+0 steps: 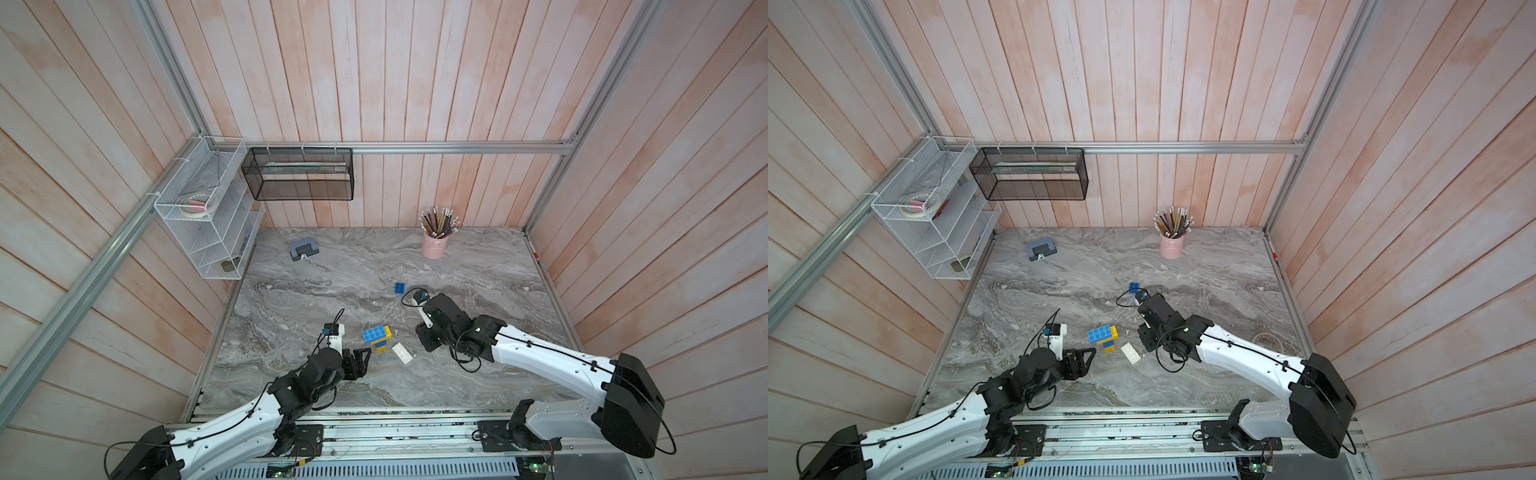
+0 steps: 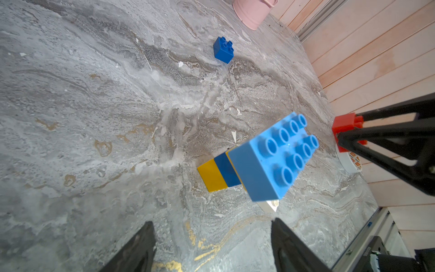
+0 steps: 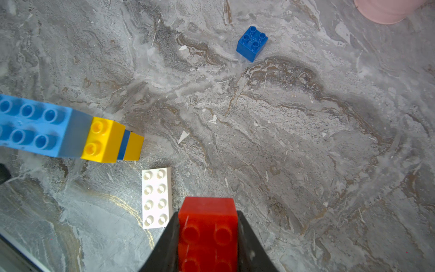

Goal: Assemble a spoon with lego
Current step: Adjust the lego brick at the center of the board.

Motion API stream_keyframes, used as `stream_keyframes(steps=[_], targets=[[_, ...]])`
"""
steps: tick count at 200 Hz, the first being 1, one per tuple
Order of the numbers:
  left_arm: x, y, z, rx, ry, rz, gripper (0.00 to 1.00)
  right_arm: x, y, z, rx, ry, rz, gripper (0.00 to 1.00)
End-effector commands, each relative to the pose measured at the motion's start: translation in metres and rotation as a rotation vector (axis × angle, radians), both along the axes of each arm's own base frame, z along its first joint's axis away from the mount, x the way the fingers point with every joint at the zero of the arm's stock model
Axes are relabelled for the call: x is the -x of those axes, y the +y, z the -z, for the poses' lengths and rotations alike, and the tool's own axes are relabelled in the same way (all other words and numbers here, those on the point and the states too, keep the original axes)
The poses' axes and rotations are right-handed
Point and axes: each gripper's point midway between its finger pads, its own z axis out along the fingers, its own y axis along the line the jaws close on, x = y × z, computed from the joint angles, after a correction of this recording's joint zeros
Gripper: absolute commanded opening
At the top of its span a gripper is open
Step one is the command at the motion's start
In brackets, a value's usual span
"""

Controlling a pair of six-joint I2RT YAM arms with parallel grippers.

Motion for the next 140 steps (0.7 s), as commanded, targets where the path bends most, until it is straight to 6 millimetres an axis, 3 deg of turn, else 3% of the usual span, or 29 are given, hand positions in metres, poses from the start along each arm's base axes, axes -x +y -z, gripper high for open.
stream_keyframes(steps=[1, 140], targets=[[-0.006, 0.003, -0.007, -0.017, -0.025, -0.013, 0.79, 0.007, 0.001, -0.007, -0.005, -0.011, -0.011, 0.19], [-0.024, 0.005, -0.016, -0.021, -0.046, -0.031, 0.79, 0.028, 0.025, -0.011, 0.025, -0.010, -0.119, 0.19]])
